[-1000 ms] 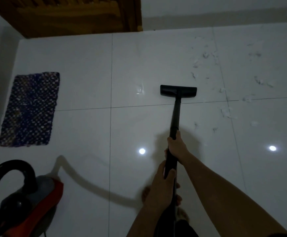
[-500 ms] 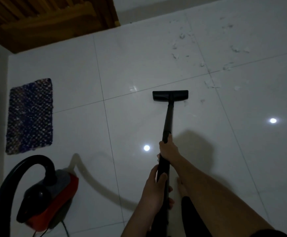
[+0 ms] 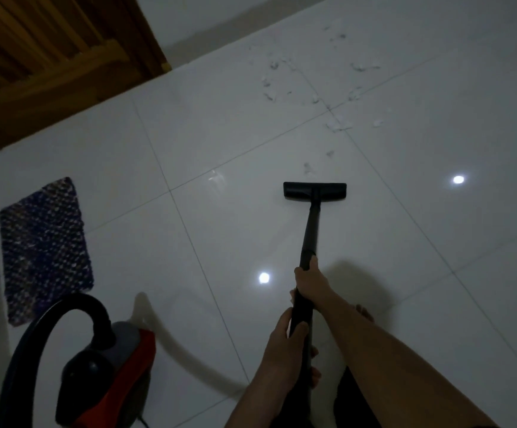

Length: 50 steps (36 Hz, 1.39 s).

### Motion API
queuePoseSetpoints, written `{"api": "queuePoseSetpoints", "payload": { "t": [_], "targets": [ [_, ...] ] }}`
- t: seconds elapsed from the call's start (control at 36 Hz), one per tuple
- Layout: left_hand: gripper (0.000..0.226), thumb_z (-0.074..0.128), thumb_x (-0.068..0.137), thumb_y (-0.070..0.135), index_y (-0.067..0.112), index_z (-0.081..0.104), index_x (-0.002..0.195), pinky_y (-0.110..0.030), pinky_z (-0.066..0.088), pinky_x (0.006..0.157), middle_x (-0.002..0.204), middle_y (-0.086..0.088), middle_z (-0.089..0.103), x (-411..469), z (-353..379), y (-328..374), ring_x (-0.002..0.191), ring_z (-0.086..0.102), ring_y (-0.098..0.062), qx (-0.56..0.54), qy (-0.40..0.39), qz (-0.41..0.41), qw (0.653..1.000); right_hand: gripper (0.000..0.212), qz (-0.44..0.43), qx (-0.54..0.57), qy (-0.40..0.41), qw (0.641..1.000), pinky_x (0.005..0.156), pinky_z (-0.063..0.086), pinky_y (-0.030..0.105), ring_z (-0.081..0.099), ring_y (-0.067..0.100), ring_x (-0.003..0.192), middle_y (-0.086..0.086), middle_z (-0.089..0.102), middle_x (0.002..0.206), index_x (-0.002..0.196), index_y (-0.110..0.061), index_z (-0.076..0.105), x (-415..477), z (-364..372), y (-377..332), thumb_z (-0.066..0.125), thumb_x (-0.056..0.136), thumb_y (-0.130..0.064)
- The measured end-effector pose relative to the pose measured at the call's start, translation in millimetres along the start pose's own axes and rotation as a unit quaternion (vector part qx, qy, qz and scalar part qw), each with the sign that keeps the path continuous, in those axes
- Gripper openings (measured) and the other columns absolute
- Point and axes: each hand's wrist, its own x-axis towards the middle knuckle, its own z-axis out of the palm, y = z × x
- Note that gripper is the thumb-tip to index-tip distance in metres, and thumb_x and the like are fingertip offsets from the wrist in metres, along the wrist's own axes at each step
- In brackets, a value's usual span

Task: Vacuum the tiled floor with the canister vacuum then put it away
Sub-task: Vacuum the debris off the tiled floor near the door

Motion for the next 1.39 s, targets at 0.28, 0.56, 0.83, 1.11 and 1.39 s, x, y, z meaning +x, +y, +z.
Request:
{"api": "queuePoseSetpoints", "payload": {
  "t": [0.28, 0.56, 0.83, 1.11, 1.39],
  "targets": [
    [0.043, 0.039, 0.100, 0.023, 0.028, 0.034, 0.142, -0.022, 0.045, 0.038, 0.076, -0.012, 0.057, 11.0, 21.6, -13.4, 0.049, 0.053, -0.018, 0.026, 0.005, -0.020, 0.999, 0.069, 0.050, 0.056, 0.001, 0.997, 0.047, 0.045, 0.028, 0.054, 0.020, 0.055, 0.019, 0.052, 0.098, 0.153, -0.031, 0.001, 8.5, -18.2, 16.2, 0.038, 0.098, -0.014],
    [0.036, 0.038, 0.100, 0.022, 0.027, 0.044, 0.134, -0.021, 0.039, 0.037, 0.076, -0.018, 0.053, 49.9, 55.5, 22.8, 0.035, 0.046, -0.021, -0.067, 0.031, -0.024, 0.997, 0.073, 0.039, 0.008, -0.024, 0.999, 0.064, 0.056, 0.035, 0.058, 0.025, 0.072, 0.023, 0.050, 0.126, 0.154, -0.030, -0.001, 51.6, -53.3, -20.6, 0.041, 0.096, -0.014],
    [0.036, 0.043, 0.097, 0.023, 0.025, 0.046, 0.133, -0.032, 0.045, 0.059, 0.098, -0.027, 0.063, 97.7, 94.7, 97.9, 0.064, 0.060, -0.035, -0.142, 0.057, -0.036, 0.988, 0.077, 0.049, -0.060, -0.057, 0.995, 0.055, 0.053, 0.034, 0.061, 0.027, 0.068, 0.027, 0.048, 0.130, 0.152, -0.035, -0.009, 101.5, -108.2, -91.0, 0.040, 0.096, -0.014],
    [0.035, 0.041, 0.099, 0.019, 0.020, 0.044, 0.134, -0.023, 0.042, 0.038, 0.070, -0.018, 0.053, 148.7, 87.4, 157.7, 0.037, 0.049, -0.018, -0.197, 0.060, 0.005, 0.979, 0.075, 0.022, -0.101, -0.094, 0.990, 0.053, 0.051, 0.031, 0.057, 0.022, 0.062, 0.023, 0.056, 0.105, 0.152, -0.033, -0.010, 157.4, -116.9, -160.2, 0.040, 0.099, -0.014],
    [0.041, 0.046, 0.097, 0.019, 0.020, 0.041, 0.138, -0.023, 0.043, 0.038, 0.068, -0.015, 0.055, 226.7, 18.7, 247.3, 0.038, 0.050, -0.016, -0.228, 0.052, 0.028, 0.972, 0.074, -0.009, -0.135, -0.110, 0.985, 0.057, 0.052, 0.035, 0.056, 0.024, 0.066, 0.020, 0.052, 0.115, 0.153, -0.029, -0.008, 233.9, -79.9, -277.0, 0.041, 0.099, -0.014]
  ]
}}
